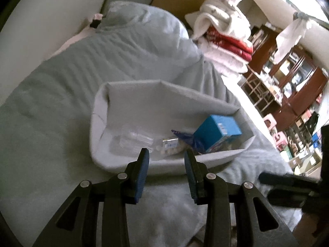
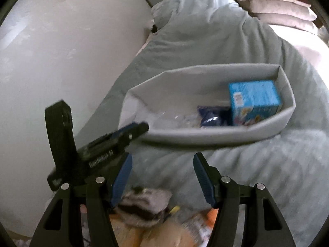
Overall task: Organize objects
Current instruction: 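Grasp the checkered cloth from the clutter with the right gripper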
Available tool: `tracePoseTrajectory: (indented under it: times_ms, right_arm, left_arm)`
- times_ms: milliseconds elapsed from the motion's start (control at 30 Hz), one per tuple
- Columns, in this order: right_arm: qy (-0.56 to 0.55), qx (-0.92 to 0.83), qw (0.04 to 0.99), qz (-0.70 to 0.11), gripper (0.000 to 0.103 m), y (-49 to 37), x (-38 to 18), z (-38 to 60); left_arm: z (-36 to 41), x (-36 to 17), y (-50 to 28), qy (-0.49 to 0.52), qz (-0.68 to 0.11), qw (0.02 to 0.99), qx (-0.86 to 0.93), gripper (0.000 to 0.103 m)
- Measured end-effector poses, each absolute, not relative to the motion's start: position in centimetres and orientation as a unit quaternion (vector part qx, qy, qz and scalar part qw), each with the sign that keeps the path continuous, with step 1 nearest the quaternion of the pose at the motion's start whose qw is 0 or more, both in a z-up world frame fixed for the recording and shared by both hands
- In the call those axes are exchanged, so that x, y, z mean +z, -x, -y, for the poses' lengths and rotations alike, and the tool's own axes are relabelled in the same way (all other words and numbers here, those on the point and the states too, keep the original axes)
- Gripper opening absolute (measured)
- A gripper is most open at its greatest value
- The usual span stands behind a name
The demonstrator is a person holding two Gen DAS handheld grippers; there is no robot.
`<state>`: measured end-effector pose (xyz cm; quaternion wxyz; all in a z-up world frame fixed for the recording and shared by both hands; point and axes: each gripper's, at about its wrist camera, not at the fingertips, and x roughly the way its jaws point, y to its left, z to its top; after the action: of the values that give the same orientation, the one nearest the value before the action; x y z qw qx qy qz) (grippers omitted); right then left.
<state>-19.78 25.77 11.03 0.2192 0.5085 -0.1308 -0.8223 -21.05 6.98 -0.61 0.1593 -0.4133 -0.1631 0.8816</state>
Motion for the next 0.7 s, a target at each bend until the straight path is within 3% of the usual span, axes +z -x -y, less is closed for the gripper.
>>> tracePoseTrajectory:
  times_ms: [267,533,567,633,700]
  right_arm:
    - [-0.53,-0.802,0.248,0.121,0.06,18.2,9.8,-24.7]
    - [-0.56,-0.779,0.266,0.094,0.06,16.9,8.9,-23.5]
    - [-0.571,-0.772,0.264,0.091,0.058,17.0,8.5,-23.4]
    - [-0.584,-0.765,0.256,0.094,0.036,17.2,7.8,-23.5]
    - [-0.582,-0.761,0.26,0.119,0.023,17.2,7.7,-24.1]
  left_arm:
    - [-4.0,3.4,16.7,0.37,0.164,0.107,0.908,0.037]
    - [-3.4,4.1,15.7,0.366,0.158,0.094,0.912,0.039]
    - [-3.7,4.0,15.9,0.369,0.154,0.096,0.912,0.039]
    - [-3.7,4.0,15.7,0.371,0.149,0.098,0.911,0.038]
    - [-3.7,4.1,15.5,0.37,0.145,0.099,0.912,0.038]
